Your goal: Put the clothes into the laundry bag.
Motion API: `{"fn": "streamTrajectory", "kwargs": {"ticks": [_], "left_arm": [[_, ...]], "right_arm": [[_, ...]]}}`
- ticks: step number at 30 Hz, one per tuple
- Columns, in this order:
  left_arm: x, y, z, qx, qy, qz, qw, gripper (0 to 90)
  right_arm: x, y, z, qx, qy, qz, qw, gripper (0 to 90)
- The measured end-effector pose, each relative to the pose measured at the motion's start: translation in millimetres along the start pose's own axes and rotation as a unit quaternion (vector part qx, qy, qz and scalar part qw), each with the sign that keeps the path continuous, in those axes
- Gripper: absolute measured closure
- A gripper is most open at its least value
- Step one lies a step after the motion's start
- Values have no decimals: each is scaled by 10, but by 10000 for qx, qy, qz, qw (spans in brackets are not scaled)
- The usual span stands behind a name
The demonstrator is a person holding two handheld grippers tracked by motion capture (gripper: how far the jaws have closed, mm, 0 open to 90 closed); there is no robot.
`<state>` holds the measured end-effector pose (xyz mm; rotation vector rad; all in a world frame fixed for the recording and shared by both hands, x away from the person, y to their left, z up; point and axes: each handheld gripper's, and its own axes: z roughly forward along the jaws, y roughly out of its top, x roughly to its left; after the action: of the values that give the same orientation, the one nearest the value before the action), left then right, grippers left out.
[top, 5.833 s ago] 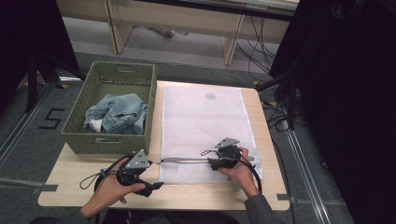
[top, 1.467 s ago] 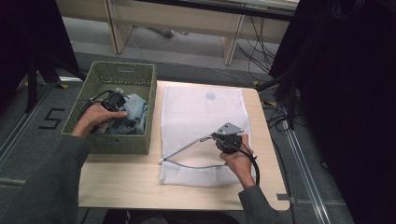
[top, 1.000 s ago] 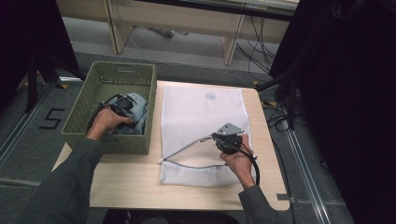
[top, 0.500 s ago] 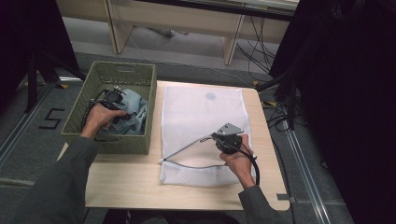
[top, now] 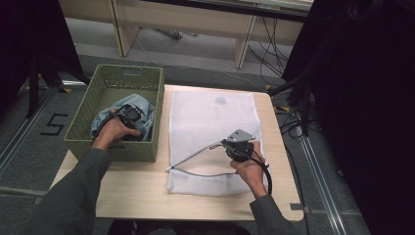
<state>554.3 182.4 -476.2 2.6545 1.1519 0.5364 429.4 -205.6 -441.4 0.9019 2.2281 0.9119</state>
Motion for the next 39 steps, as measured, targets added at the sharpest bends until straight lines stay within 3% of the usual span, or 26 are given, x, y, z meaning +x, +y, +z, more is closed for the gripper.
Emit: {"fn": "streamTrajectory", "kwargs": {"ticks": [2,4,5,6,9,12,14,15,16,17,20,21,22,23,24,25,27,28,29,31,32,33,35,36,37,39], "left_arm": [[29,10,-70,-165,61,-41,9998,369],[88,-22,-125,-359,-39,-325,9988,482],[124,-40,-152,-425,9,-332,9985,482],[141,-61,-164,-616,29,-547,9966,551],[206,-96,-228,-792,2,-779,9938,567],[265,-113,-280,-1022,-43,-1127,9883,575],[305,-119,-321,-1218,-47,-1291,9841,595],[311,-119,-350,-1229,-43,-1338,9834,595],[343,-123,-425,-1408,-50,-1429,9797,599],[343,-123,-425,-1408,-50,-1429,9797,599],[430,-128,-585,-1757,-61,-1574,9718,600],[470,-130,-689,-1970,-85,-1596,9673,602],[470,-130,-689,-1970,-85,-1596,9673,602],[479,-130,-743,-2157,-109,-1641,9625,602],[489,-132,-826,-2291,-161,-1682,9586,603],[498,-133,-879,-2352,-164,-1668,9574,603],[526,-134,-1023,-2492,-169,-1543,9559,605],[535,-142,-1176,-2635,-188,-1477,9531,607],[522,-140,-1239,-2762,-225,-1532,9486,608],[526,-143,-1310,-2823,-213,-1400,9488,610],[537,-152,-1391,-2802,-197,-1205,9521,610],[504,-145,-1503,-2965,-207,-1210,9471,610],[487,-144,-1587,-2989,-251,-1175,9467,610],[483,-146,-1662,-2977,-221,-1084,9482,610],[452,-139,-1744,-3065,-246,-1177,9442,612],[442,-133,-1863,-3121,-298,-1112,9431,612]], "right_arm": [[3,-5,-1,23,-10,27,10000,890],[-1,-4,0,17,8,-4,10000,890],[-1,-4,0,17,8,-4,10000,890],[-15,-2,1,-38,-80,-101,9999,890],[-14,-1,1,-24,-76,-80,9999,891],[-6,0,7,35,33,-20,10000,892],[-11,6,6,-45,-75,-128,9999,893],[-11,6,6,-45,-75,-128,9999,893],[6,8,-3,-3,-18,36,10000,894],[6,8,-3,-3,-18,36,10000,894],[-10,10,-4,-22,13,-40,10000,895],[-16,15,-13,-49,-2,-28,10000,897],[-16,15,-13,-49,-2,-28,10000,897],[-22,18,-12,-86,-32,-87,9999,898],[-11,21,-30,-70,-109,25,9999,899],[-17,26,-23,-179,-180,-24,9997,899],[-25,41,-37,-140,-72,-41,9999,900],[-23,57,-47,-271,-218,-45,9994,900],[-26,67,-62,-232,-186,-65,9995,900],[-28,82,-80,-242,-169,-73,9995,900],[-28,82,-80,-242,-169,-73,9995,900],[-40,95,-90,-297,-175,-129,9993,900],[-42,99,-100,-290,-192,-94,9994,900],[-33,100,-97,-368,-241,-6,9990,900],[-45,108,-104,-405,-247,-52,9989,900],[-48,109,-105,-416,-254,-57,9988,900]]}}
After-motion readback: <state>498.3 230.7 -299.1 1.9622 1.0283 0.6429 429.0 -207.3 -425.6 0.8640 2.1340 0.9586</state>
